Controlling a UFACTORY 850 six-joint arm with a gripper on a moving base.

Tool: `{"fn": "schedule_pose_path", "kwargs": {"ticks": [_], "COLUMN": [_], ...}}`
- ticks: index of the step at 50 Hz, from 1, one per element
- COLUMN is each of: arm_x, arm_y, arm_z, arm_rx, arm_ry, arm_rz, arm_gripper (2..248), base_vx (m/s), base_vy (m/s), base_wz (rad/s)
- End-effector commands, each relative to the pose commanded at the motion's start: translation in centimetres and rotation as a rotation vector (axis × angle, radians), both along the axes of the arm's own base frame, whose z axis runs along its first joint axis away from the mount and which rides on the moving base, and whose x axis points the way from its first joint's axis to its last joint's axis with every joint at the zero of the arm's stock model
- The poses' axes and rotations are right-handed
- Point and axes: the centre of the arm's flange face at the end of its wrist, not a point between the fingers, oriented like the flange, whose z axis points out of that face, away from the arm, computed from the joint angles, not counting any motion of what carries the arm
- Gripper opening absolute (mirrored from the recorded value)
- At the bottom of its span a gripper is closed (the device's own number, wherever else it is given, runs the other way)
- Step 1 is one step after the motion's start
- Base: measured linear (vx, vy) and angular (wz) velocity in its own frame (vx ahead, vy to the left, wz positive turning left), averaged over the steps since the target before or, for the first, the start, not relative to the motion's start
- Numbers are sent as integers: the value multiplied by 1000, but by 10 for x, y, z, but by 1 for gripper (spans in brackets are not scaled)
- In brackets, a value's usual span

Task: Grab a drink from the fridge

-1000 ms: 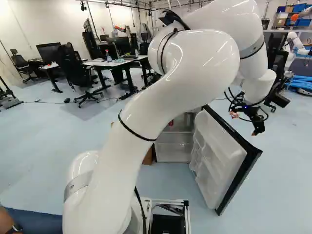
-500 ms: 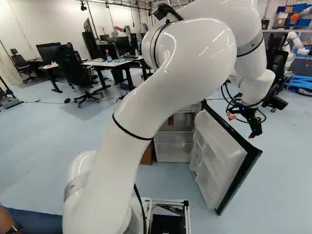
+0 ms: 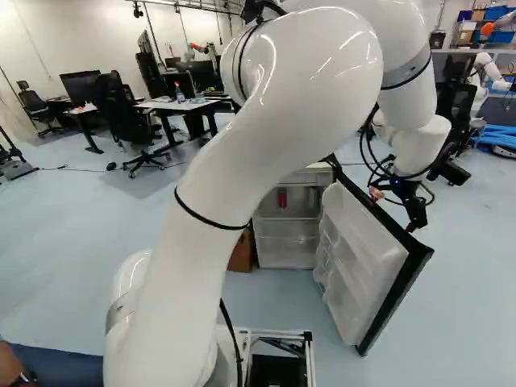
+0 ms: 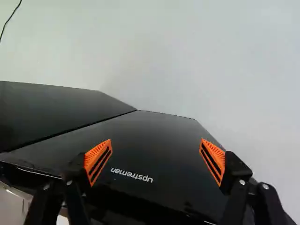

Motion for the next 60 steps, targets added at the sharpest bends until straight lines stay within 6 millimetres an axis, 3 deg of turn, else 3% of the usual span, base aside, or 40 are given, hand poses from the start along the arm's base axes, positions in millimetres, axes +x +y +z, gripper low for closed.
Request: {"fn": "schedule_pose_path", "kwargs": {"ticks": [60], "arm_x": [-34], "arm_y": [64], "arm_z": [0], "arm_rx": [96], "arm_ry": [58], "arm_rz": [20], "arm_gripper": [247], "base_vx": [0], "base_vy": [0], "base_wz": [0]}}
